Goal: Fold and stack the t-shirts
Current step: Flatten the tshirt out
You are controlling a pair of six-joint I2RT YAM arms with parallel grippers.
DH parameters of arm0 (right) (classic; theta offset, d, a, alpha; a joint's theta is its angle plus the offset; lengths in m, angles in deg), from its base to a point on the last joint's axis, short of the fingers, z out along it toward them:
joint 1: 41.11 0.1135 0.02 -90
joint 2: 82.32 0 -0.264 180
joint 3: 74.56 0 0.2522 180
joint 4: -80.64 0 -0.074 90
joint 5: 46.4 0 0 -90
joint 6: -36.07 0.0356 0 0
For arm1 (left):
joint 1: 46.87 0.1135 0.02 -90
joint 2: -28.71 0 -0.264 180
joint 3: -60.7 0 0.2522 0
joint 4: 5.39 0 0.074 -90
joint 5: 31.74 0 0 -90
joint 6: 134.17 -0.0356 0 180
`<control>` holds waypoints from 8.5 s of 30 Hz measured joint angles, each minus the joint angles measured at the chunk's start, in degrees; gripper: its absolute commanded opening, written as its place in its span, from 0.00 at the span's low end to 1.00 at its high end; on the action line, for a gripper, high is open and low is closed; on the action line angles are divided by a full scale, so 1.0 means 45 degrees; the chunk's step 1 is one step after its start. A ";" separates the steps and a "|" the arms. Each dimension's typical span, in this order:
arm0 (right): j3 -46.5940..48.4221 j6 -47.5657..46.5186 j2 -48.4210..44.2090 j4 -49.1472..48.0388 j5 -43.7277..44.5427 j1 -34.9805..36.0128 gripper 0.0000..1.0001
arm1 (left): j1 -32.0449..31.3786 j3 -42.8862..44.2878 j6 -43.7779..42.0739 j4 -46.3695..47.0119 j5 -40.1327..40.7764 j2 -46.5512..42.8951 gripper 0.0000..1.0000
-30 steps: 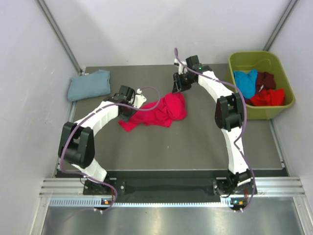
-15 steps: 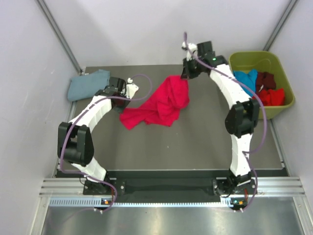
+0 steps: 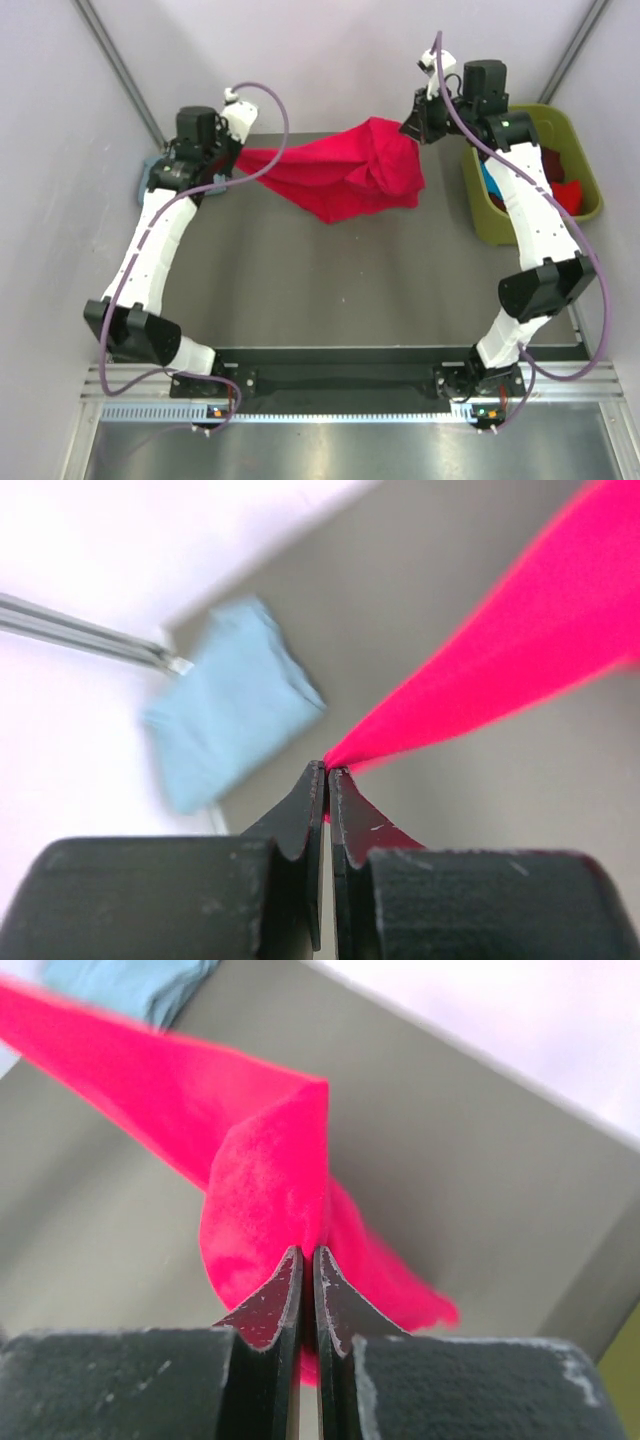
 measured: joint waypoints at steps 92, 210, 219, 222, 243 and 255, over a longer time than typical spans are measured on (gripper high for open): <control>-0.6261 -0.2875 0.2249 0.0408 0.6645 0.3973 0.00 | 0.0821 0.2419 0.1826 0.0369 -0.1841 0.7558 0.00; -0.0102 -0.3109 0.4294 -0.1044 0.7155 0.1821 0.00 | 0.0831 0.1870 0.2710 0.0389 -0.2132 0.6819 0.00; -0.0141 -0.3327 0.1263 -0.1326 0.7723 0.1802 0.00 | 0.0831 0.4158 0.2739 0.0374 -0.2302 0.6173 0.00; -0.0384 -0.3308 0.0461 -0.1350 0.7859 0.1783 0.00 | 0.0831 0.4328 0.2735 0.0379 -0.2297 0.5217 0.00; -0.4163 -0.2754 -1.0321 -0.1049 0.8845 0.0699 0.00 | 0.0607 0.1880 0.2021 0.0053 -0.2103 -0.5799 0.00; -0.2084 -0.2390 -1.1842 -0.0981 0.8738 -0.1166 0.00 | 0.0549 0.2263 0.1821 -0.0389 -0.2152 -0.7713 0.00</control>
